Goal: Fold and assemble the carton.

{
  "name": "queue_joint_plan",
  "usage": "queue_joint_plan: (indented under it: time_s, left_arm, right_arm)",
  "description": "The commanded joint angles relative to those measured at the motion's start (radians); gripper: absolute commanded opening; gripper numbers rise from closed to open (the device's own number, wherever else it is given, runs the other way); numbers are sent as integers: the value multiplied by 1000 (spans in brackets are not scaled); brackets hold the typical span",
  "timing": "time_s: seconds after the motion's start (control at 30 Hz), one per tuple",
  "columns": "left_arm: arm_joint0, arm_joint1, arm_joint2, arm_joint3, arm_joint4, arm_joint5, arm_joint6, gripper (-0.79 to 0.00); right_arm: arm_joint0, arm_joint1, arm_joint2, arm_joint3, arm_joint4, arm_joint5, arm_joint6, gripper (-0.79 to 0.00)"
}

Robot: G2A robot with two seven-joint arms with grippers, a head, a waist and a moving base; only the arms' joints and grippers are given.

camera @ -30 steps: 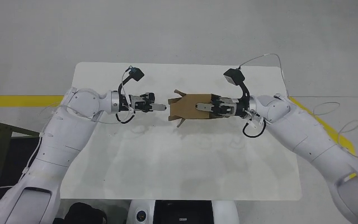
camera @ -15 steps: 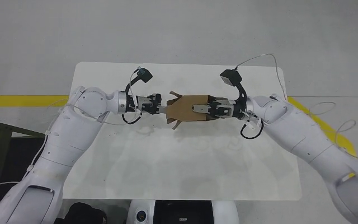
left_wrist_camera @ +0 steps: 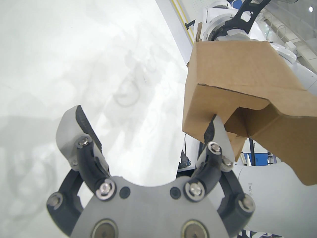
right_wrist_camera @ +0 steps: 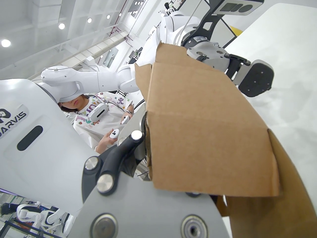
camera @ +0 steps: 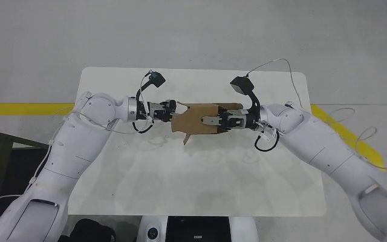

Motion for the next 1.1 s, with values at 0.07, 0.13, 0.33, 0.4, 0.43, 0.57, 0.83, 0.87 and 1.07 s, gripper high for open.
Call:
queue_joint_plan:
  time_s: [0.07,0.13,0.33,0.4,0.43,0.57,0.83,0.87,1.07]
  left_arm:
    - [-1,-1,0,2,-8,1,1,0]
    - [-2,-1,-1,4,-16,4,2,0]
    - [-5,-1,-5,12,-26,4,0,0]
    - [-4,0,-7,13,-29,3,-2,0]
    - [-4,0,-9,14,-31,2,-2,0]
    - [0,3,-17,20,-30,1,-3,0]
    - [34,8,-4,-10,14,-9,-23,0]
    - [39,8,-1,-17,15,-8,-27,0]
    - [49,9,1,-48,-2,5,-33,0]
  right_arm:
    - [4,-5,-6,-2,0,0,0,-785]
    - [7,-8,-9,-1,0,0,0,-785]
    - [13,-13,-16,6,4,0,0,-785]
    - [15,-15,-16,10,8,0,0,-785]
    - [16,-16,-14,14,10,0,0,-785]
    - [14,-15,6,39,29,0,0,-785]
    - [-16,-17,84,85,54,0,0,-785]
    - [-21,-19,93,88,54,0,0,-785]
    - [-41,-38,117,106,24,0,0,-785]
